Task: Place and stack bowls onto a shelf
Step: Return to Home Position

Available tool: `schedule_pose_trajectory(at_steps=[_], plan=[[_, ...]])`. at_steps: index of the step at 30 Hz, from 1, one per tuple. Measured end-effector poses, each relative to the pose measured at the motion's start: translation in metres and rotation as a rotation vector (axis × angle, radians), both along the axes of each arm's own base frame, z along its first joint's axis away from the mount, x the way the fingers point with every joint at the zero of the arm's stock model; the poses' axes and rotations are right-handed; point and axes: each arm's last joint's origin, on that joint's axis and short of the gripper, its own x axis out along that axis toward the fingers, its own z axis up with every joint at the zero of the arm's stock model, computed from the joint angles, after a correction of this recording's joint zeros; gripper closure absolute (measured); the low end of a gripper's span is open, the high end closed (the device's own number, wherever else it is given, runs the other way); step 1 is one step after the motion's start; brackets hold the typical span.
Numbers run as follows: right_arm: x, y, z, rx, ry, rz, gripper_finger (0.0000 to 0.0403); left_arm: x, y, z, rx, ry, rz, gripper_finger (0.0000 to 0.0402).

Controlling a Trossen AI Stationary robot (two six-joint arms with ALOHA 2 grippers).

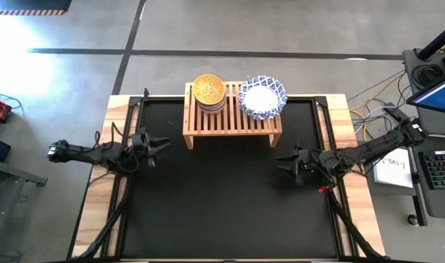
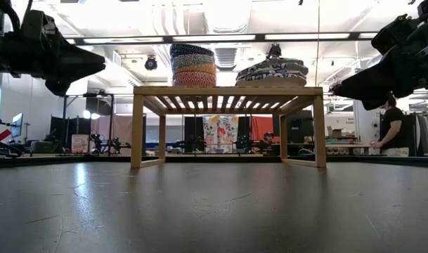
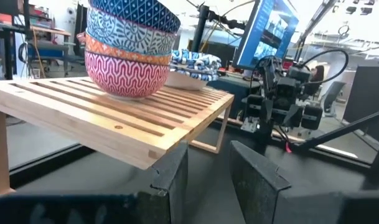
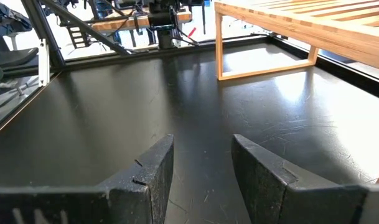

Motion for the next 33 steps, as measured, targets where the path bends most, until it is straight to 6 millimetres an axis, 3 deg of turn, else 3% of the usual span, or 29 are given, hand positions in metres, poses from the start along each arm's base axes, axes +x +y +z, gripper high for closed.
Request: schedule_pose_trajectory(at_steps=[27,33], plan=[[0.0,0.0,0.0,0.002,-0.002,0.006,0.0252,0.0,0.0,0.0,0.001,0.004,0.0,0.0301],[-0.005,-0.001,0.011,0.022,-0.095,0.009,0.0252,0.0,0.0,0.001,0.0,0.002,0.001,0.0301]])
